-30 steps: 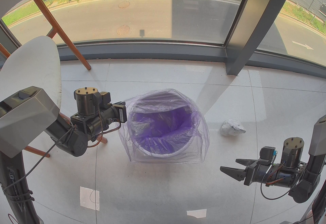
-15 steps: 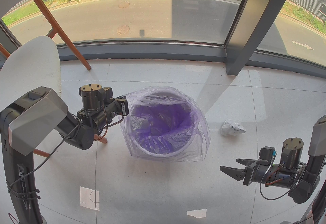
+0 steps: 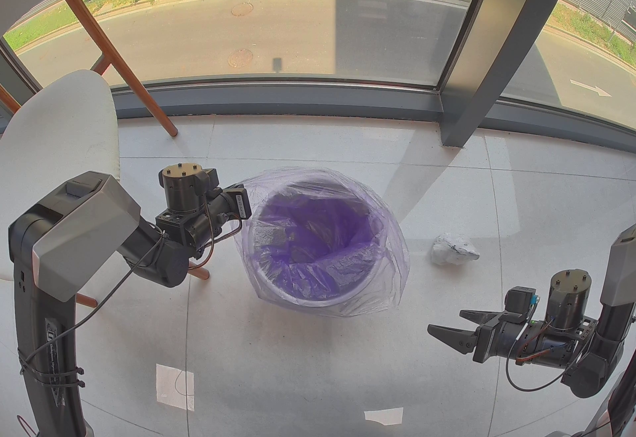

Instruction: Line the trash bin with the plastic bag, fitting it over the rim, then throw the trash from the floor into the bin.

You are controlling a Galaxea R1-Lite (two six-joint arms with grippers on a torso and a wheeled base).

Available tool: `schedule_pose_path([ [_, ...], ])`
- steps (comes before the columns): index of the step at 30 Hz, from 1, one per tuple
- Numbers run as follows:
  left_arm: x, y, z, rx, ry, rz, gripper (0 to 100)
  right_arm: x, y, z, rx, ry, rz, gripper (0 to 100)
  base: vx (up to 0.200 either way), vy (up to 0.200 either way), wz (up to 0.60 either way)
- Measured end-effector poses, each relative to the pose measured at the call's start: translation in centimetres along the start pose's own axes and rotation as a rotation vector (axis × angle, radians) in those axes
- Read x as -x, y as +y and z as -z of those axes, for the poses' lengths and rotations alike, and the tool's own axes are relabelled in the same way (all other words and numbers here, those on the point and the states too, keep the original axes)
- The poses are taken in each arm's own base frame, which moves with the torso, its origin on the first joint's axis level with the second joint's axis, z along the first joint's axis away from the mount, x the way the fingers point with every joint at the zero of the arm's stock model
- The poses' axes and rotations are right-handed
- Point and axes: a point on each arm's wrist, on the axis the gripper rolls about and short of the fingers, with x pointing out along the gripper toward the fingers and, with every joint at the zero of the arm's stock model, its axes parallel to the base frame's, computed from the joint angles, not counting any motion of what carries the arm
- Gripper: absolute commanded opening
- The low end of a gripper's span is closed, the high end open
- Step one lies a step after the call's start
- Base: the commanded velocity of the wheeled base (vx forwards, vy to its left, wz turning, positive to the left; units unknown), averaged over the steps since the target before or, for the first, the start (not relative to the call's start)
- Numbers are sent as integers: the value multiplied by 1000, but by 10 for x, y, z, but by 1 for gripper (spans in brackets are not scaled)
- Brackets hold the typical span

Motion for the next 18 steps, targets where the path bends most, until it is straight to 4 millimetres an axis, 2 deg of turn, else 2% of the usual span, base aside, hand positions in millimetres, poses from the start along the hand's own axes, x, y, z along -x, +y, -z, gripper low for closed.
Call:
schedule_pose_path([
  [11, -5, 2, 14, 226, 33, -11, 0, 0, 1, 0, 1, 2, -2, 100, 0, 0, 0],
  [18, -12, 14, 22, 507, 68, -79, 0, 0, 1, 0, 1, 2, -3, 100, 0, 0, 0],
])
